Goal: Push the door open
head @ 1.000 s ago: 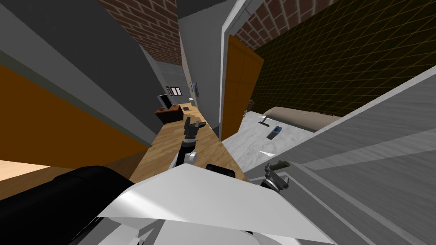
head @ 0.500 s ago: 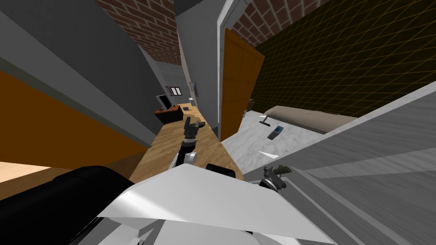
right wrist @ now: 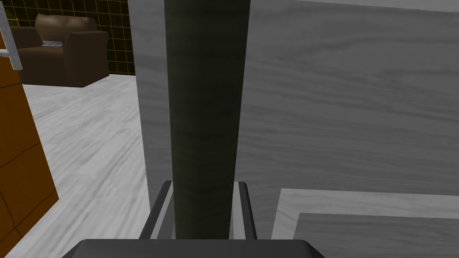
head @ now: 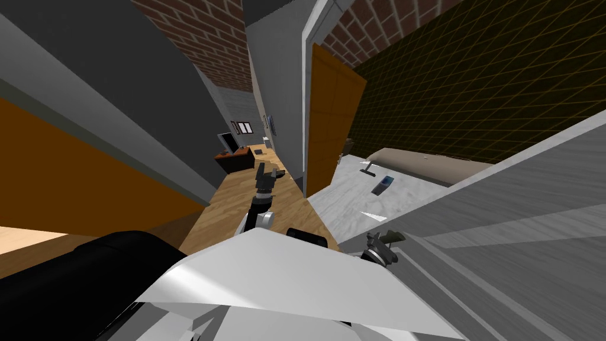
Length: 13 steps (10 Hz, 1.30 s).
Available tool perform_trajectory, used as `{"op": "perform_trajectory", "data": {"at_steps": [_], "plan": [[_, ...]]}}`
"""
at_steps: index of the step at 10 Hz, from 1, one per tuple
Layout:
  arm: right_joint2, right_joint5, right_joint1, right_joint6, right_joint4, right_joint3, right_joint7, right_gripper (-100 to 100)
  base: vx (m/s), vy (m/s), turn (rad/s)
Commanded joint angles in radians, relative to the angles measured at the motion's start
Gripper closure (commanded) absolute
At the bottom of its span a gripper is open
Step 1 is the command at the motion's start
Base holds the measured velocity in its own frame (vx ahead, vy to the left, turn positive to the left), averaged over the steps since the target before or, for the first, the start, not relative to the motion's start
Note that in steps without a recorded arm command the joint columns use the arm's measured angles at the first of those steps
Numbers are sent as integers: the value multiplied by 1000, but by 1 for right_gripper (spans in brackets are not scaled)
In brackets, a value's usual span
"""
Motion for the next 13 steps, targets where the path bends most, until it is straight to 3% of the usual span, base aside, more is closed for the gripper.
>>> {"op": "perform_trajectory", "data": {"at_steps": [1,8,13], "plan": [[-15,-8,-2,-6,0,-15,1,100,207,-62,-53],[-44,-57,3,-11,8,-86,11,100,190,-99,-50],[-45,-95,6,-15,15,-142,18,100,172,-112,-53]]}}
